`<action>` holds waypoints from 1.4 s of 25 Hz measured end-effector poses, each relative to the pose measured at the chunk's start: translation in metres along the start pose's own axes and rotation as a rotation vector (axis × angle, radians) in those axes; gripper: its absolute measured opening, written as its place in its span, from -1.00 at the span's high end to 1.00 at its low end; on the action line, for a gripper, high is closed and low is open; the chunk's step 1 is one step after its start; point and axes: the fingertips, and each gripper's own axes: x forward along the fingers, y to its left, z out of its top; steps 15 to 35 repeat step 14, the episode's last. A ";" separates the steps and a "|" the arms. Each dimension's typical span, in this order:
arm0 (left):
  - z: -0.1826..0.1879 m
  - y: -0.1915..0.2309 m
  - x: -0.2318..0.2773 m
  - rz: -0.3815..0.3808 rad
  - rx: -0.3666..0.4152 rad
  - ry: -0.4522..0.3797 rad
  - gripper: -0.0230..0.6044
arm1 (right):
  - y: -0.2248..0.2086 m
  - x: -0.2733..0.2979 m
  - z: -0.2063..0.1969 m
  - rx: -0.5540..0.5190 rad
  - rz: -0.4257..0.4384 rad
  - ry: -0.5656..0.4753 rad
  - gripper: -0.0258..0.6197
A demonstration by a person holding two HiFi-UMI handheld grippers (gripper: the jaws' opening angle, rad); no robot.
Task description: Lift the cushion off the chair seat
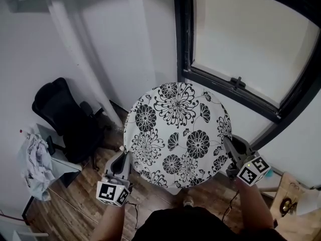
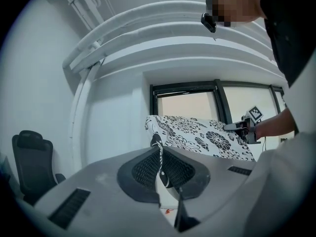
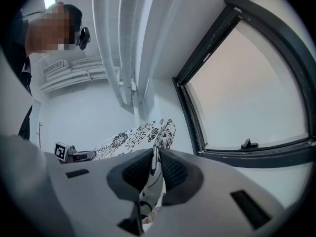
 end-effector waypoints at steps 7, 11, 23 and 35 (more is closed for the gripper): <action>0.016 -0.002 -0.005 0.000 0.016 -0.001 0.87 | 0.006 -0.004 0.010 -0.024 0.002 0.016 0.79; 0.018 -0.004 -0.003 0.003 0.015 0.003 0.87 | 0.004 -0.004 0.011 -0.031 0.000 0.027 0.79; 0.014 -0.004 -0.001 0.004 0.015 0.006 0.87 | 0.000 -0.001 0.007 -0.028 0.004 0.022 0.79; 0.014 -0.004 -0.001 0.004 0.015 0.006 0.87 | 0.000 -0.001 0.007 -0.028 0.004 0.022 0.79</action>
